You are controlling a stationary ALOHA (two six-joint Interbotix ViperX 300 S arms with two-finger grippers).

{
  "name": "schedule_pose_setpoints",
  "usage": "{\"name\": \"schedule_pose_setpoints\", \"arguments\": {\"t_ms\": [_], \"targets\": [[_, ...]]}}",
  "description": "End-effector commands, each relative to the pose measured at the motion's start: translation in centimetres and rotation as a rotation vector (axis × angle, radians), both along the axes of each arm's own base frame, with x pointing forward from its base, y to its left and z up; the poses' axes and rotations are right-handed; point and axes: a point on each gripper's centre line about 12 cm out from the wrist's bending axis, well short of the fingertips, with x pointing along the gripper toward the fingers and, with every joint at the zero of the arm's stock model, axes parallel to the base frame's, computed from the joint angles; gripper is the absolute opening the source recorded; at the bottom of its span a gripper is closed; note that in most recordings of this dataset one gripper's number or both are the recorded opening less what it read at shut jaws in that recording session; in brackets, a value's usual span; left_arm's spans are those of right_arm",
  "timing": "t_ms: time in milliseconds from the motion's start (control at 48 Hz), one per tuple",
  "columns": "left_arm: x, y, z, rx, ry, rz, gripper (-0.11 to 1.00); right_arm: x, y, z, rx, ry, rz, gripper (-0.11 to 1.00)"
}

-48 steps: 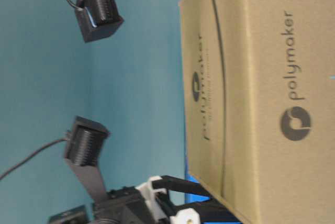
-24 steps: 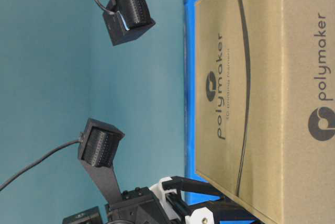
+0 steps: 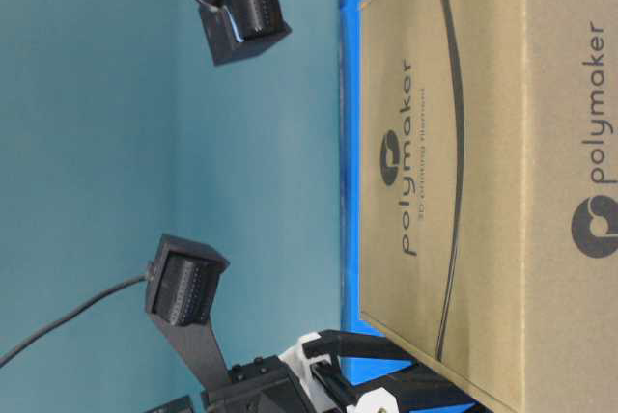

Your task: Lift up the cardboard box by clamping it between your arms.

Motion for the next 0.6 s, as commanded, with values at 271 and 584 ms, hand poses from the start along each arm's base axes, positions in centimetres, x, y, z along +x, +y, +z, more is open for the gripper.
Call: {"name": "schedule_pose_setpoints", "arguments": {"t_ms": [271,584], "targets": [[-2.6,-0.2,0.7,-0.005,-0.017,0.008,0.88,-2.3,0.1,2.3,0.013,-0.071,-0.037,0.99],[-6.7,-0.5,2.8,-0.001,-0.083,0.01,0.88,-6.0,0.3,3.1,0.011,-0.079,-0.04,0.99]]}}
